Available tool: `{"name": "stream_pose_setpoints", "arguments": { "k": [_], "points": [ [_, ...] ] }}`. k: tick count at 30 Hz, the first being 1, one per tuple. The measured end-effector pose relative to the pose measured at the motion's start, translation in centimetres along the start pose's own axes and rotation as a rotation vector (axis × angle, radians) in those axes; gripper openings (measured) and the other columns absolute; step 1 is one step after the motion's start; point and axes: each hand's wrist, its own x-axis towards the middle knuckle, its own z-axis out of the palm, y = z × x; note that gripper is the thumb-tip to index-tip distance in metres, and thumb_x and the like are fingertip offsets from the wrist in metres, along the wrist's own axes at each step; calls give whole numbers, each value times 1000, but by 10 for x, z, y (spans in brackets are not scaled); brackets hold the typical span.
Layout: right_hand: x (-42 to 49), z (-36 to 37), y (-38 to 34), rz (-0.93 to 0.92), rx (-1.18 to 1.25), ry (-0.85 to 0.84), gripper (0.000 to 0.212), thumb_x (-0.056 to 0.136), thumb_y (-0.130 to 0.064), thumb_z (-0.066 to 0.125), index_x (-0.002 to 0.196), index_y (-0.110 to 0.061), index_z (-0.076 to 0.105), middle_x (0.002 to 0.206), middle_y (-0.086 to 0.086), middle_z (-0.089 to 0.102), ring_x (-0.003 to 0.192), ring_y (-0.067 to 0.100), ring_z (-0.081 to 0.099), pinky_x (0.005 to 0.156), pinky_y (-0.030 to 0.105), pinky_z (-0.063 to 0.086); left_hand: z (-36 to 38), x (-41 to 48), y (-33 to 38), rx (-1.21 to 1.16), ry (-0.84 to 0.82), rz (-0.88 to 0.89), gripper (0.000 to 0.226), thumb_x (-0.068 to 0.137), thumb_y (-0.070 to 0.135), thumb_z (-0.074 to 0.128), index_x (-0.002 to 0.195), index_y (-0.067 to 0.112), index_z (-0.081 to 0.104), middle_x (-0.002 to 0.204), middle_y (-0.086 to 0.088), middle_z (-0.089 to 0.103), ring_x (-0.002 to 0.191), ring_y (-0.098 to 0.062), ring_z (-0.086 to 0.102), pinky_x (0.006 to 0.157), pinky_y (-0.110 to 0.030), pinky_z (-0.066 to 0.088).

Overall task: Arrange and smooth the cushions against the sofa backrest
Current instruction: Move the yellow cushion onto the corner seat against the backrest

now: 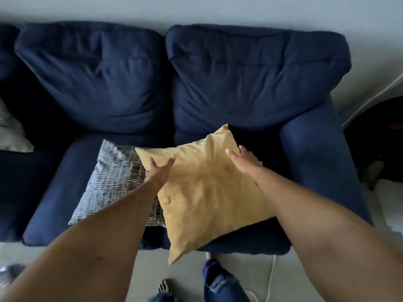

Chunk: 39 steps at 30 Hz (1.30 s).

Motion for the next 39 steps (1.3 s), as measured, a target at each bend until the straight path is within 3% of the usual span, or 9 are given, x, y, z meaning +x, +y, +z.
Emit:
{"name": "stream_pose_setpoints", "arguments": {
  "k": [8, 12, 16, 21, 27, 31, 33, 35, 39],
  "points": [
    [83, 25, 39, 146, 158, -44, 95, 85, -84, 31, 161, -31, 5, 165, 13, 23, 144, 39, 35, 115, 54, 30, 50, 66, -28, -127, 167, -106, 116, 71, 82, 63, 158, 45, -5, 164, -22, 14, 145, -49, 28, 118, -58, 27],
    [110, 36, 52, 187, 347, -136, 116, 67, -95, 41, 158, -42, -6, 166, 9, 23, 145, 40, 34, 115, 56, 30, 60, 86, -34, -248, 272, -77, 125, 60, 84, 69, 155, 50, -5, 154, -21, 38, 132, -45, 48, 112, -51, 35],
    [114, 48, 50, 122, 511, -167, 129, 55, -97, 54, 158, -42, 0, 154, 1, 47, 135, 33, 49, 103, 43, 40, 67, 86, -29, -317, 304, -21, 126, 52, 88, 68, 152, 56, -3, 150, -8, 52, 127, -39, 56, 109, -46, 40],
    [91, 43, 48, 0, 755, 56, 103, 55, -87, 70, 145, -43, 43, 125, -14, 66, 118, 16, 62, 104, 42, 49, 70, 60, 0, -316, 357, 113, 114, 52, 87, 69, 146, 65, 6, 146, 2, 57, 123, -34, 60, 106, -45, 43],
    [65, -15, 64, -155, 962, 484, 79, 74, -74, 69, 144, -49, 43, 124, -30, 63, 114, -7, 60, 96, 25, 48, 65, 39, 68, -414, 331, 576, 115, 51, 79, 79, 145, 70, 13, 147, 36, 39, 131, -1, 49, 97, -20, 39],
    [74, -52, 66, -148, 957, 651, 73, 83, -70, 61, 148, -46, 39, 117, -44, 59, 109, -17, 57, 94, 21, 46, 71, 46, 113, -423, 295, 746, 116, 59, 71, 83, 150, 63, 12, 150, 37, 33, 136, 6, 40, 99, -13, 35],
    [82, -60, 69, -130, 899, 619, 75, 87, -68, 54, 153, -41, 33, 123, -37, 57, 115, -4, 59, 97, 28, 45, 77, 55, 125, -336, 242, 714, 118, 62, 70, 81, 152, 58, 6, 139, 30, 37, 126, 3, 43, 93, -14, 35],
    [90, -61, 74, -101, 760, 514, 75, 93, -67, 44, 158, -36, 22, 139, -13, 57, 126, 23, 57, 95, 35, 41, 83, 66, 129, -160, 149, 632, 118, 66, 69, 78, 153, 57, -1, 137, 11, 40, 115, -6, 45, 91, -24, 39],
    [99, -61, 75, -56, 558, 376, 71, 97, -68, 33, 159, -41, 10, 154, 0, 47, 136, 32, 48, 99, 44, 40, 90, 81, 127, 3, -19, 558, 120, 73, 55, 82, 151, 58, -8, 149, -9, 35, 125, -25, 49, 103, -47, 49]
  ]
}}
